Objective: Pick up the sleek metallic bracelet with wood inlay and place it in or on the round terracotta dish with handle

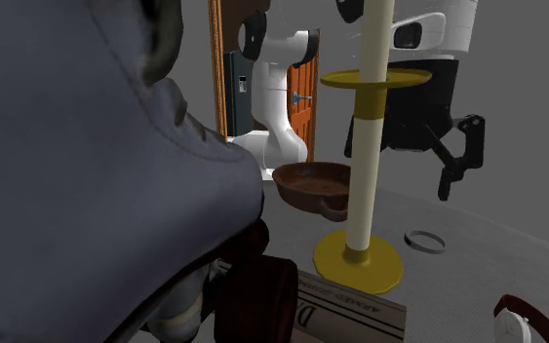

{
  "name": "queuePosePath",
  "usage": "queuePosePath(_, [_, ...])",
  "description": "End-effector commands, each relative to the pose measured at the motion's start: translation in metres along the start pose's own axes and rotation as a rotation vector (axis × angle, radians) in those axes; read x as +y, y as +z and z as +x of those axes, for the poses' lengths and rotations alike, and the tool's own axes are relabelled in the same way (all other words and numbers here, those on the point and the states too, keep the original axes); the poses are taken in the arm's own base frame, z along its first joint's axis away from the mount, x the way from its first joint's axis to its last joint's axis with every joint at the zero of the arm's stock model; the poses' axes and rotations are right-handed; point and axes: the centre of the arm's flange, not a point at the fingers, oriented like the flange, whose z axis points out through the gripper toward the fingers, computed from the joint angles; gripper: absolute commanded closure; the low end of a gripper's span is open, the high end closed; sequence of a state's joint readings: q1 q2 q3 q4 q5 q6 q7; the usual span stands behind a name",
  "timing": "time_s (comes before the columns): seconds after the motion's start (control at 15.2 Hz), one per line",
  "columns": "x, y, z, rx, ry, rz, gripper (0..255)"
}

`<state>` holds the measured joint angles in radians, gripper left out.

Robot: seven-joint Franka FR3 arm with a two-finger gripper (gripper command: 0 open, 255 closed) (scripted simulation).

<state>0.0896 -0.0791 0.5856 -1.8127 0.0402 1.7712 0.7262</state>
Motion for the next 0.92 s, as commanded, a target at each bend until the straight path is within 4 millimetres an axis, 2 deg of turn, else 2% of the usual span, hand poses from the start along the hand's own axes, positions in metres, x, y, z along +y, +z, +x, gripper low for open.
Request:
queuePosePath(0.0, [-0.026,0.01,0.003,-0.015,-0.005,-0.009,0])
queuePosePath(0.07, [-0.037,0.014,0.005,-0.021,-0.007,-0.013,0])
queuePosePath(0.53, [-0.037,0.051,0.004,-0.021,-0.007,-0.013,0])
queuePosePath(0.86, [-0.037,0.054,0.004,-0.021,-0.007,-0.013,0])
